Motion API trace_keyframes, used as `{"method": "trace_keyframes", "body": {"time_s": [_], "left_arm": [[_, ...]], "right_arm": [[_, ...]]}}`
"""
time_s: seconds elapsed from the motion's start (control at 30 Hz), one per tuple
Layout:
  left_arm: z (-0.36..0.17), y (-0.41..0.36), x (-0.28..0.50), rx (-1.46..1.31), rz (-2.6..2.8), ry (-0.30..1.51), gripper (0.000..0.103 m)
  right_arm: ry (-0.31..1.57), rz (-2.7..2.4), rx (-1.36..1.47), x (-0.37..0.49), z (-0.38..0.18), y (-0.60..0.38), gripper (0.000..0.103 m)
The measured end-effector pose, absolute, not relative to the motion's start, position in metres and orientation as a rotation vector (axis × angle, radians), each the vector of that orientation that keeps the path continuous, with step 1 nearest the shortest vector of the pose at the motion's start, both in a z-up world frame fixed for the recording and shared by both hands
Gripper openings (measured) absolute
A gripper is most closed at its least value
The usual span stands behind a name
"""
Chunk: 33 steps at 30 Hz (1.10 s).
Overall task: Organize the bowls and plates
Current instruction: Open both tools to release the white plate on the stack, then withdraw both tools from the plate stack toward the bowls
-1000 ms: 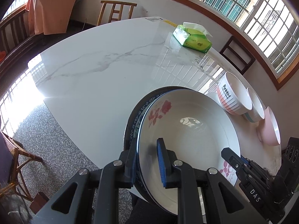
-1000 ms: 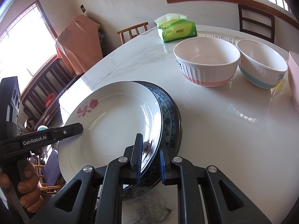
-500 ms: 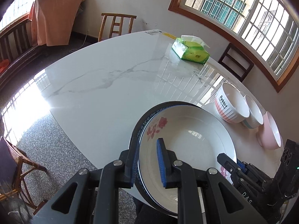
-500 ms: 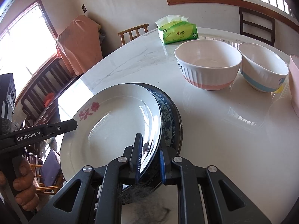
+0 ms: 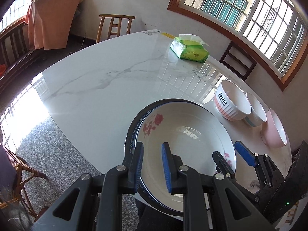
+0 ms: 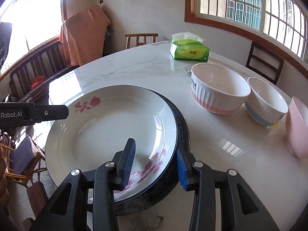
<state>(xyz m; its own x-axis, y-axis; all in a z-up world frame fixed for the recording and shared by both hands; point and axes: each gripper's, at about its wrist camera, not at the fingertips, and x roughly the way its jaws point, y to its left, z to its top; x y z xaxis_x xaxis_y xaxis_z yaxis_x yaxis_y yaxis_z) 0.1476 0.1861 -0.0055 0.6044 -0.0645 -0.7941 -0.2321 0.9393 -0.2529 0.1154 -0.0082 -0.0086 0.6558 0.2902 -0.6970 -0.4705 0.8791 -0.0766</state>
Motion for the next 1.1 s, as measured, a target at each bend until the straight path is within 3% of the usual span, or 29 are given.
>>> {"method": "trace_keyframes", "body": {"time_s": [0.07,0.13,0.27,0.33,0.37,0.47,0.97,1.1], "left_arm": [[-0.004,0.184,0.147,-0.351,0.09,0.922,0.02],[-0.001,0.181,0.145,-0.349,0.08,0.916,0.027],[0.008,0.167,0.137,-0.324,0.059,0.896,0.042],[0.012,0.156,0.134,-0.292,0.058,0.892,0.058],[0.014,0.15,0.132,-0.283,0.051,0.888,0.061],[0.021,0.128,0.128,-0.265,0.004,0.861,0.062],[0.049,-0.018,0.123,0.034,-0.147,0.701,0.064],[0.05,-0.054,0.126,0.075,-0.21,0.648,0.064]], "right_arm": [[0.679,0.41,-0.338,0.108,-0.008,-0.004,0.041],[0.612,0.384,-0.39,0.102,-0.004,0.0,0.057],[0.509,0.345,-0.403,0.089,0.009,-0.007,0.061],[0.449,0.308,-0.352,0.082,0.016,-0.024,0.063],[0.41,0.27,-0.337,0.079,0.019,-0.035,0.063],[0.327,0.16,-0.324,0.076,0.023,-0.069,0.066],[0.321,-0.137,-0.029,0.07,0.031,-0.25,0.067],[0.304,-0.146,0.028,0.064,0.03,-0.271,0.073]]}}
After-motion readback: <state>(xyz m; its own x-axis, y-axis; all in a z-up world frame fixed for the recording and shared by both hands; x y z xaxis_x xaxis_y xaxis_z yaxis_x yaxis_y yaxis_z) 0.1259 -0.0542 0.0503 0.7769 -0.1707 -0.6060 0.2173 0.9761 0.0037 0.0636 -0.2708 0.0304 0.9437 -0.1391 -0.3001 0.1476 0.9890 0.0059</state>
